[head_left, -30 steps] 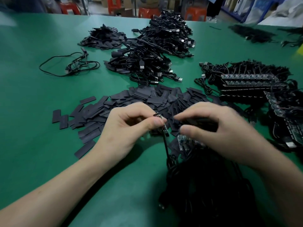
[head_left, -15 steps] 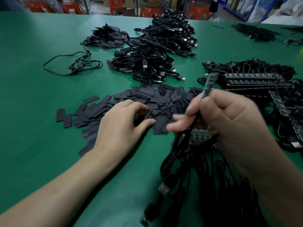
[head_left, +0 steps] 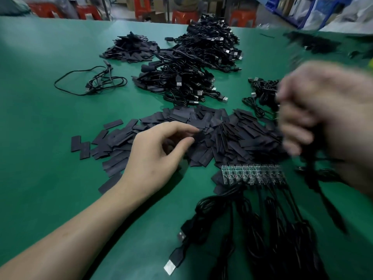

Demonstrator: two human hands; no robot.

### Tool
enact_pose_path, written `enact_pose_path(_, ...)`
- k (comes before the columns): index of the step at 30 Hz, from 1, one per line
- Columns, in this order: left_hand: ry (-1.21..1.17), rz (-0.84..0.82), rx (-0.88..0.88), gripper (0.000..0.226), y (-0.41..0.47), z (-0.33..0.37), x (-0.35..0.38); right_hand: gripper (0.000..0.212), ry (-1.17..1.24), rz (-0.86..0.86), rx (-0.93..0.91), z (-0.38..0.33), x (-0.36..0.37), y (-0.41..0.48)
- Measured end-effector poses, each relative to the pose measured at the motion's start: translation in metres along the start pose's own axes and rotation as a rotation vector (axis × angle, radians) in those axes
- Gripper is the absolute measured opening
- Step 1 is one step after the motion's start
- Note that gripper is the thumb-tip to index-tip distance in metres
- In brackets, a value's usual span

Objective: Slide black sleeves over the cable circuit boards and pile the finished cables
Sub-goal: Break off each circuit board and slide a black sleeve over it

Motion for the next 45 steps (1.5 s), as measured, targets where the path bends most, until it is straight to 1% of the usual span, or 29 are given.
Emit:
enact_pose_path(2, -0.157, -0.063, -0.011, 0.019, -0.003, 0.003, 0.007, 0.033, -0.198, -0.035, 0.113, 0.025, 0.015, -0.005)
enact_pose_path(4, -0.264, -0.129, -0.020, 0.019, -0.005, 0.005, 0.015, 0.034, -0.398, -0.110, 0.150, 0.052, 0.038, -0.010)
enact_pose_path(6, -0.345, -0.160, -0.047, 0.018, -0.006, 0.003, 0.020, 0.039, -0.430, -0.109, 0.124, 0.064, 0.047, -0.013)
enact_pose_path(8, -0.408, -0.174, -0.081, 0.017, -0.008, 0.000, 0.023, 0.033, -0.451, -0.026, 0.104, 0.066, 0.040, -0.012)
enact_pose_path(10, -0.438, -0.190, -0.093, 0.017, -0.010, 0.000, 0.026, 0.030, -0.435, 0.007, 0.107, 0.071, 0.036, -0.012)
enact_pose_path(12, -0.425, -0.188, -0.078, 0.016, -0.012, 0.004, 0.028, 0.029, -0.362, -0.011, 0.131, 0.078, 0.038, -0.013)
enact_pose_path(14, -0.291, -0.140, 0.003, 0.019, -0.013, 0.011, 0.023, 0.026, -0.293, -0.014, 0.160, 0.082, 0.040, -0.014)
enact_pose_path(16, -0.110, -0.082, 0.123, 0.030, -0.015, 0.024, 0.018, 0.027, -0.258, -0.013, 0.183, 0.084, 0.043, -0.016)
enact_pose_path(18, -0.048, -0.042, 0.168, 0.032, -0.015, 0.029, 0.014, 0.028, -0.264, -0.023, 0.175, 0.082, 0.045, -0.018)
enact_pose_path(21, -0.085, -0.011, 0.135, 0.026, -0.013, 0.025, 0.010, 0.035, -0.282, -0.032, 0.148, 0.079, 0.045, -0.018)
enact_pose_path(24, -0.152, 0.005, 0.055, 0.025, -0.011, 0.014, 0.005, 0.037, -0.255, -0.015, 0.155, 0.077, 0.034, -0.018)
enact_pose_path(26, -0.211, 0.011, 0.010, 0.023, -0.010, 0.008, 0.003, 0.040, -0.257, -0.049, 0.157, 0.075, 0.030, -0.019)
enact_pose_path(28, -0.245, 0.017, -0.005, 0.021, -0.009, 0.006, 0.001, 0.042, -0.331, -0.096, 0.155, 0.074, 0.029, -0.020)
enact_pose_path(30, -0.257, 0.017, -0.005, 0.019, -0.009, 0.006, 0.001, 0.042, -0.388, -0.136, 0.158, 0.074, 0.031, -0.020)
enact_pose_path(33, -0.250, 0.011, 0.008, 0.019, -0.008, 0.007, 0.001, 0.042, -0.409, -0.177, 0.163, 0.074, 0.036, -0.021)
enact_pose_path(40, -0.233, 0.001, 0.043, 0.018, -0.008, 0.008, 0.001, 0.039, -0.442, -0.179, 0.152, 0.074, 0.039, -0.020)
enact_pose_path(42, -0.199, 0.002, 0.064, 0.019, -0.008, 0.010, 0.000, 0.039, -0.456, -0.201, 0.151, 0.075, 0.040, -0.021)
enact_pose_path(45, -0.082, -0.002, 0.148, 0.021, -0.007, 0.018, -0.003, 0.038, -0.482, -0.224, 0.143, 0.076, 0.041, -0.023)
Point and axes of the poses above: each hand's wrist, its own y-axis towards the middle knuckle, its own x-axis out of the palm, z = x × y, the point moved 10 cm from there along y, towards the middle knuckle, and after that the axes turned 3 degrees about y, right-handed, at the moved point
